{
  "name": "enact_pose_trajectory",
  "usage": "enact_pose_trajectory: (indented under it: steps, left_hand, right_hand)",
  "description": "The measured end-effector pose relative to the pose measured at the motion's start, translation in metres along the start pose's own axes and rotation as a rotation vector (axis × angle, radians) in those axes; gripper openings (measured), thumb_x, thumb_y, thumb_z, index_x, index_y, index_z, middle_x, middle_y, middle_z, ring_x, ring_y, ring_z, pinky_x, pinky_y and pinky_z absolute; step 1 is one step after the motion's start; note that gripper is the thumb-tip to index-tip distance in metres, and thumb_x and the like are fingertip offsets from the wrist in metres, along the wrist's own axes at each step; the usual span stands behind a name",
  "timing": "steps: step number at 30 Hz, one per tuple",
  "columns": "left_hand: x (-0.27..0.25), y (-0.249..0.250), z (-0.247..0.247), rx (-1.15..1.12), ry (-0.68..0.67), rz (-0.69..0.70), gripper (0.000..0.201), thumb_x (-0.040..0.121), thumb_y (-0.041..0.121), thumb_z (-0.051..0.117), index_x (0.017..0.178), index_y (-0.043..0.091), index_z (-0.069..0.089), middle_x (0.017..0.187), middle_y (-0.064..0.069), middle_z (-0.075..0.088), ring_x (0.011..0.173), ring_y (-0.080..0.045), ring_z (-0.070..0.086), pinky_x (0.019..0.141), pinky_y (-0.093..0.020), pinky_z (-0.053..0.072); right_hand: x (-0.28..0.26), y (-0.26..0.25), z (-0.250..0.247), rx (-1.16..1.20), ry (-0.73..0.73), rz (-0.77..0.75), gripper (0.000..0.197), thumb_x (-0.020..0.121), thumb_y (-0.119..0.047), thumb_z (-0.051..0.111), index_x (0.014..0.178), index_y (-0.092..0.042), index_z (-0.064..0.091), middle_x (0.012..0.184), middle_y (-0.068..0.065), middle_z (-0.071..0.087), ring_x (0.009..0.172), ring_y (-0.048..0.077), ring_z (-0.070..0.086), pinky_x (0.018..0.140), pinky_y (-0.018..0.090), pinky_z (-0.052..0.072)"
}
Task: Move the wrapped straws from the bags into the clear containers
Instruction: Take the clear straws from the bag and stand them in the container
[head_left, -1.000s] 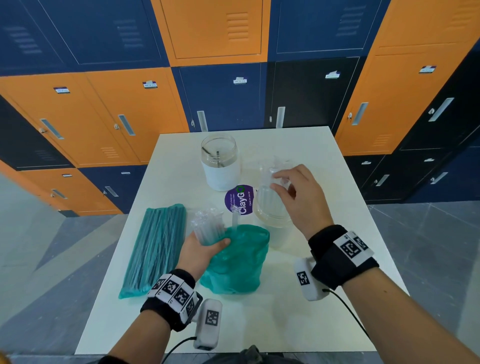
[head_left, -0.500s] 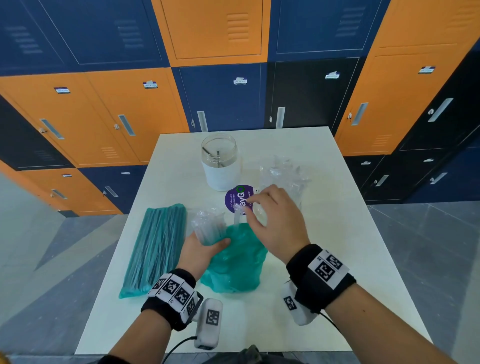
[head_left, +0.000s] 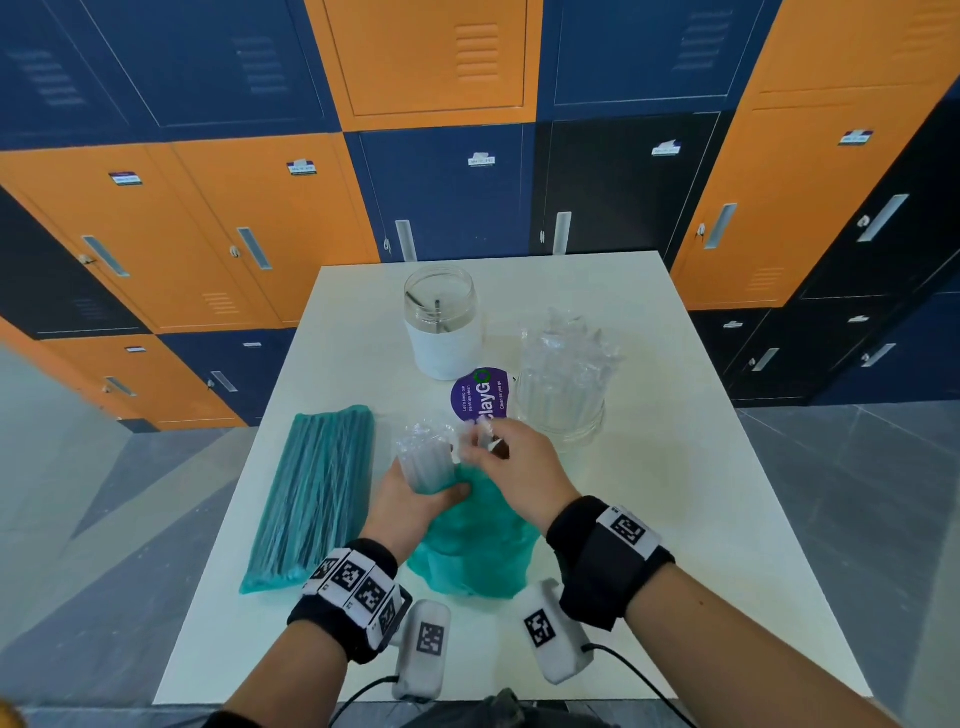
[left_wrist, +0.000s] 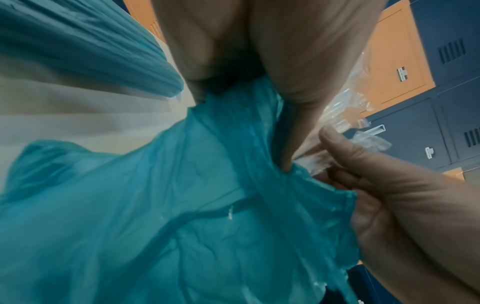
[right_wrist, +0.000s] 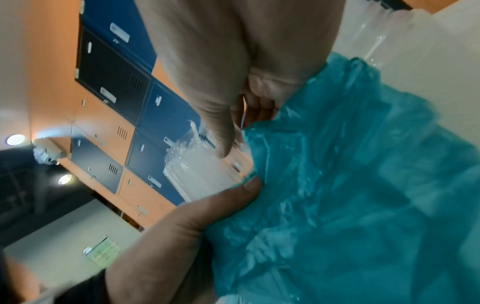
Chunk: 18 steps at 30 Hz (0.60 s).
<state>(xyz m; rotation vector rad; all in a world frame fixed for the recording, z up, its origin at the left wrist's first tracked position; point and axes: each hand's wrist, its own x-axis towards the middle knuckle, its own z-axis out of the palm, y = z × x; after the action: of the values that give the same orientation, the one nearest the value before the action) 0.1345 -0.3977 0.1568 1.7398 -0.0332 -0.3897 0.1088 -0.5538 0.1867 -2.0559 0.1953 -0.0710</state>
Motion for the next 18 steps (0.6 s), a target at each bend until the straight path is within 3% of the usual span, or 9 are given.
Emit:
enact_pose_trajectory:
  steps: [2,3,5,7,10,18]
  left_hand:
    - [0.001,0.0,-0.002,0.007,0.021,-0.02,0.042,0.073,0.006,0.083,0.11,0.013,0.065,0.096,-0.004,0.073,0.086,-0.015,0.07,0.071,-0.019,0.055]
    - [0.002,-0.001,-0.003,0.016,0.028,-0.018,0.041,0.073,0.007,0.083,0.11,0.014,0.066,0.096,-0.003,0.072,0.087,-0.016,0.069,0.072,-0.021,0.054]
    - [0.003,-0.002,-0.004,0.027,0.036,-0.015,0.04,0.072,0.008,0.083,0.107,0.015,0.066,0.097,-0.003,0.072,0.089,-0.018,0.069,0.075,-0.022,0.052]
    - [0.004,-0.001,-0.004,0.032,0.031,-0.019,0.039,0.073,0.008,0.083,0.107,0.016,0.066,0.097,-0.002,0.071,0.088,-0.015,0.068,0.072,-0.018,0.052]
    - [0.003,0.0,-0.002,0.037,0.015,-0.021,0.039,0.074,0.007,0.082,0.108,0.015,0.065,0.096,0.001,0.07,0.086,-0.009,0.066,0.065,-0.01,0.051]
    - [0.005,-0.003,0.0,0.013,0.009,-0.043,0.04,0.075,0.009,0.082,0.11,0.015,0.066,0.099,-0.003,0.071,0.092,-0.016,0.069,0.075,-0.021,0.054]
  right_hand:
    - [0.002,-0.002,-0.007,0.072,0.036,0.004,0.009,0.096,-0.025,0.058,0.096,-0.017,0.054,0.089,-0.009,0.066,0.079,-0.004,0.057,0.07,0.012,0.04]
    - [0.004,-0.003,-0.012,0.093,0.057,-0.014,0.009,0.098,-0.024,0.055,0.101,-0.016,0.051,0.093,-0.008,0.07,0.086,-0.002,0.061,0.075,0.011,0.042]
    - [0.008,-0.005,-0.025,0.111,0.084,-0.048,0.013,0.099,-0.023,0.051,0.108,-0.014,0.049,0.098,-0.003,0.073,0.098,0.009,0.065,0.089,0.023,0.048]
    - [0.01,-0.011,-0.043,0.111,0.098,-0.06,0.016,0.099,-0.024,0.052,0.113,-0.017,0.052,0.101,0.0,0.072,0.1,0.012,0.066,0.094,0.036,0.05]
    - [0.011,-0.029,-0.078,0.111,0.183,-0.116,0.019,0.099,-0.02,0.05,0.117,-0.02,0.058,0.097,-0.003,0.07,0.094,0.009,0.066,0.091,0.041,0.053]
    - [0.011,-0.066,-0.147,-0.086,0.498,-0.234,0.023,0.102,-0.027,0.043,0.121,-0.019,0.053,0.096,-0.018,0.062,0.082,0.007,0.065,0.079,0.041,0.058]
